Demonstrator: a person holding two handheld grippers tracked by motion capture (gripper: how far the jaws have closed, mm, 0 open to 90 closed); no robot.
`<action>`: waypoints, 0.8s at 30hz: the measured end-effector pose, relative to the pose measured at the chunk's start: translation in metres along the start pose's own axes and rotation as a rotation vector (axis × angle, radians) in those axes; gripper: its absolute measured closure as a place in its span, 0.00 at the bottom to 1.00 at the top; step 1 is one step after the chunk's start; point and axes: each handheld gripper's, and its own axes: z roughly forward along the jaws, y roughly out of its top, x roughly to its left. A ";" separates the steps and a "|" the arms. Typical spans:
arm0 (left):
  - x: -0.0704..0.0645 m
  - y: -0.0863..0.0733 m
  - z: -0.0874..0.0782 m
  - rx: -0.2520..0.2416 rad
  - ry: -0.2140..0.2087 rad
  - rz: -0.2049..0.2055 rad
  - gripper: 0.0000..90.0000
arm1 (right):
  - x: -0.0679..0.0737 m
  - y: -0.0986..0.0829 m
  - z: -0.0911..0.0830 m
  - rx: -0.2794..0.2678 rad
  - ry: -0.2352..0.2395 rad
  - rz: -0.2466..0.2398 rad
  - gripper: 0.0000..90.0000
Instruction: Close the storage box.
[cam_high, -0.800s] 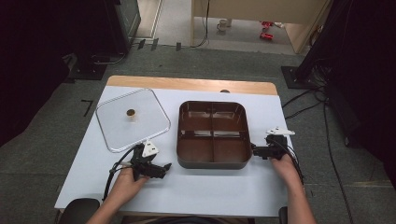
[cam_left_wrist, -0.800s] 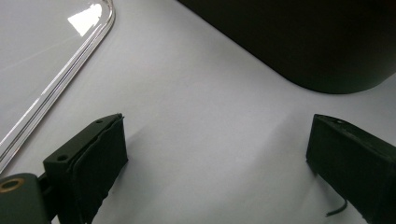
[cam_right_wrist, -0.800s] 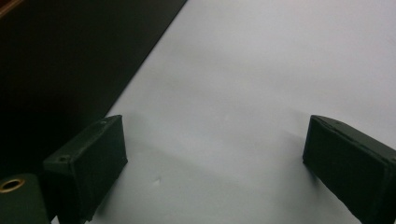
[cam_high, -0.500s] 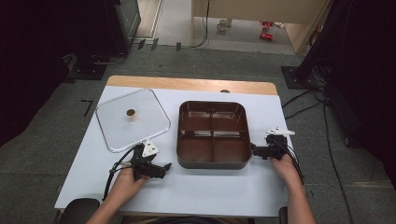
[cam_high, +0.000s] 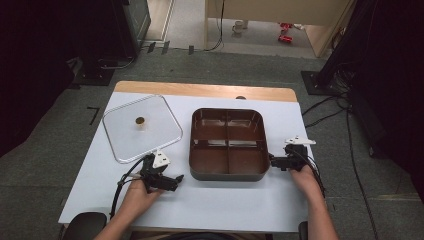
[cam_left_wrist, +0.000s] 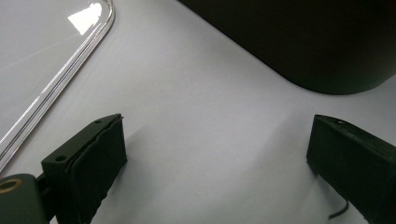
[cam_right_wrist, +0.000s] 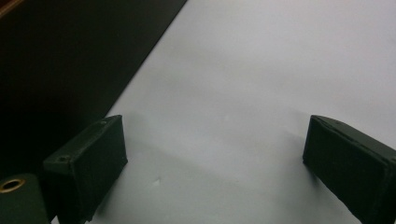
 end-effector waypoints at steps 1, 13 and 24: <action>0.000 0.000 0.000 0.000 0.000 -0.001 0.05 | 0.000 0.000 0.000 0.000 0.001 0.000 0.06; -0.001 0.003 0.001 0.020 0.010 -0.011 0.05 | 0.000 0.000 0.000 0.000 0.002 0.000 0.06; -0.004 0.012 0.000 0.094 0.018 -0.015 0.09 | 0.000 0.000 0.000 0.001 0.001 0.000 0.06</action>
